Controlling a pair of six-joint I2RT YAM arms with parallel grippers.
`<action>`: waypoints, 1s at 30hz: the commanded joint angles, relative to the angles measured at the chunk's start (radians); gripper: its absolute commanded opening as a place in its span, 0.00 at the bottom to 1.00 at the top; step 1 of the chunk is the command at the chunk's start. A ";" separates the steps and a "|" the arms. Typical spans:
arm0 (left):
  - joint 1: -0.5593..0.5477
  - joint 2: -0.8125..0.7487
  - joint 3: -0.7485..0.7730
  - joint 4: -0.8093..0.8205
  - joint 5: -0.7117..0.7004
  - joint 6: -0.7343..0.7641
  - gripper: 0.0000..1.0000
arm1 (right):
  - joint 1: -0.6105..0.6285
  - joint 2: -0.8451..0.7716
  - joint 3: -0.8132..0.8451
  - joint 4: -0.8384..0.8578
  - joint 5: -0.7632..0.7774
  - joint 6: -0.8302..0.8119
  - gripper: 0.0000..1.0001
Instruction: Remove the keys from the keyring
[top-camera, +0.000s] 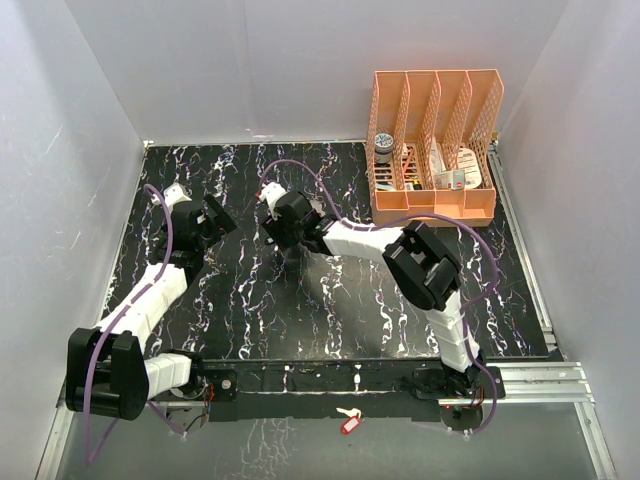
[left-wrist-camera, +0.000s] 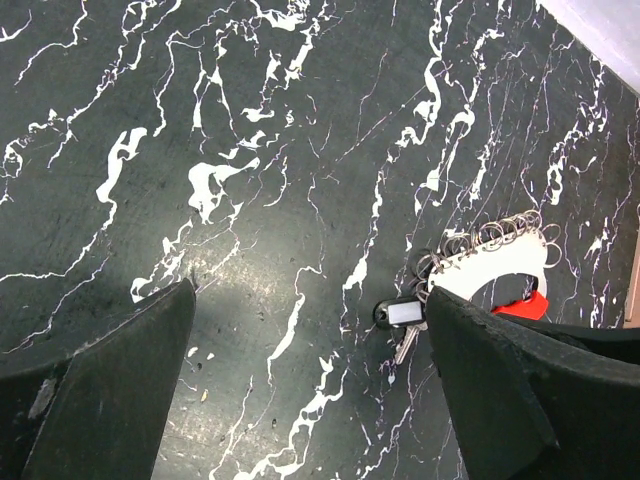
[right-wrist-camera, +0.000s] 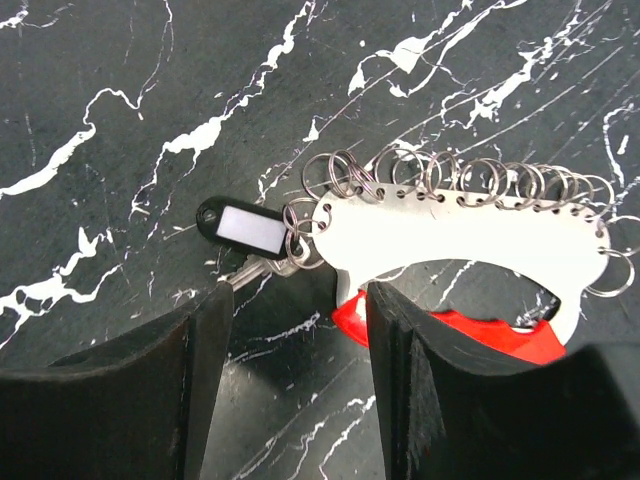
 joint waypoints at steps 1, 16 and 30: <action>0.011 -0.025 0.004 -0.001 0.020 -0.009 0.99 | -0.002 0.050 0.091 0.046 -0.004 -0.019 0.54; 0.014 -0.022 -0.004 0.006 0.028 0.000 0.99 | -0.004 0.149 0.170 0.043 0.016 -0.040 0.45; 0.013 -0.056 -0.010 0.001 0.026 0.000 0.99 | -0.036 0.209 0.220 0.002 -0.048 -0.007 0.03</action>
